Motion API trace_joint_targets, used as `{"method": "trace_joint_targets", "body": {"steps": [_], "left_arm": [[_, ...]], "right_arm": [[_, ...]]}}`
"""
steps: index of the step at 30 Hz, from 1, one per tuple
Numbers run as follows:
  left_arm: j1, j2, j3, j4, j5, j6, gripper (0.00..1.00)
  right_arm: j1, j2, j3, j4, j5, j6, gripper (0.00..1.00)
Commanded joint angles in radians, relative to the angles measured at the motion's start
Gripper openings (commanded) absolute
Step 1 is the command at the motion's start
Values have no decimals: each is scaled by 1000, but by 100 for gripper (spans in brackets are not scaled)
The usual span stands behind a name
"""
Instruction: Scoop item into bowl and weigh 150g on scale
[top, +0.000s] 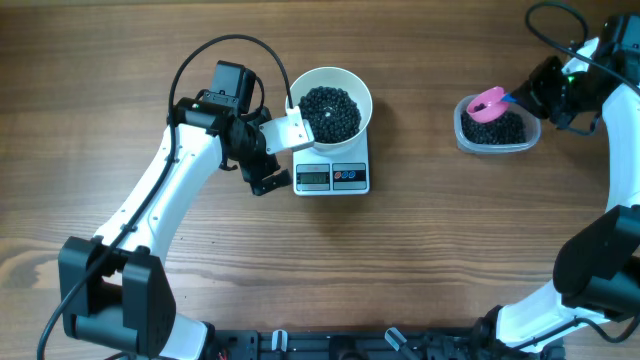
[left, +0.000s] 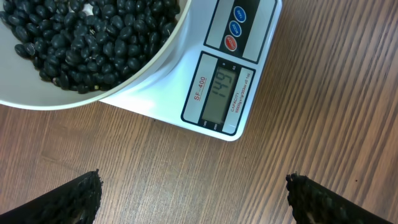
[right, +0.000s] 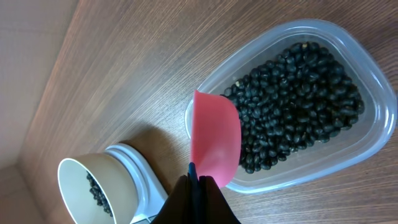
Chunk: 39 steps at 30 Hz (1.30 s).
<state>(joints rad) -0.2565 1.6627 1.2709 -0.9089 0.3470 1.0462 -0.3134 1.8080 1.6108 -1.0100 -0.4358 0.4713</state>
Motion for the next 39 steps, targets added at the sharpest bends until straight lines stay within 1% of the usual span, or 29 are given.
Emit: {"method": "trace_joint_targets", "body": {"steps": [1, 4, 7, 8, 10, 14, 16, 19, 21, 22, 26, 29, 31, 32, 33, 36, 38, 39], "left_arm": [[0, 4, 5, -1, 23, 16, 100], [0, 4, 5, -1, 23, 16, 100], [0, 4, 5, -1, 23, 16, 100], [0, 4, 5, -1, 23, 16, 100], [0, 4, 5, -1, 23, 16, 100], [0, 4, 5, -1, 23, 16, 100], [0, 4, 5, -1, 23, 16, 100], [0, 4, 5, -1, 23, 16, 100], [0, 4, 5, -1, 23, 16, 100], [0, 4, 5, -1, 23, 16, 100], [0, 4, 5, -1, 23, 16, 100], [0, 4, 5, 0, 23, 16, 100], [0, 4, 5, -1, 23, 16, 100], [0, 4, 5, -1, 23, 16, 100], [0, 4, 5, -1, 23, 16, 100], [0, 4, 5, -1, 23, 16, 100], [0, 4, 5, -1, 23, 16, 100], [0, 4, 5, 0, 23, 16, 100]], "right_arm": [[0, -16, 18, 6, 16, 2, 4], [0, -19, 18, 57, -66, -1, 4], [9, -26, 18, 198, -261, 0, 4], [20, -28, 18, 243, -298, 0, 4], [75, -28, 18, 320, -311, -12, 4], [237, -28, 18, 465, -309, -187, 4], [331, -28, 18, 516, -274, -322, 4], [467, -28, 18, 506, -160, -550, 4], [517, -28, 18, 483, -82, -665, 4], [526, -28, 18, 476, -64, -688, 4], [529, -28, 18, 477, -25, -705, 4], [529, -28, 18, 486, -163, -744, 4], [529, -28, 18, 485, -130, -726, 4], [529, -28, 18, 486, -165, -735, 4], [529, -28, 18, 486, -223, -793, 4], [529, -28, 18, 483, -232, -813, 4], [529, -28, 18, 480, -185, -804, 4], [529, -28, 18, 478, -208, -811, 4]]}}
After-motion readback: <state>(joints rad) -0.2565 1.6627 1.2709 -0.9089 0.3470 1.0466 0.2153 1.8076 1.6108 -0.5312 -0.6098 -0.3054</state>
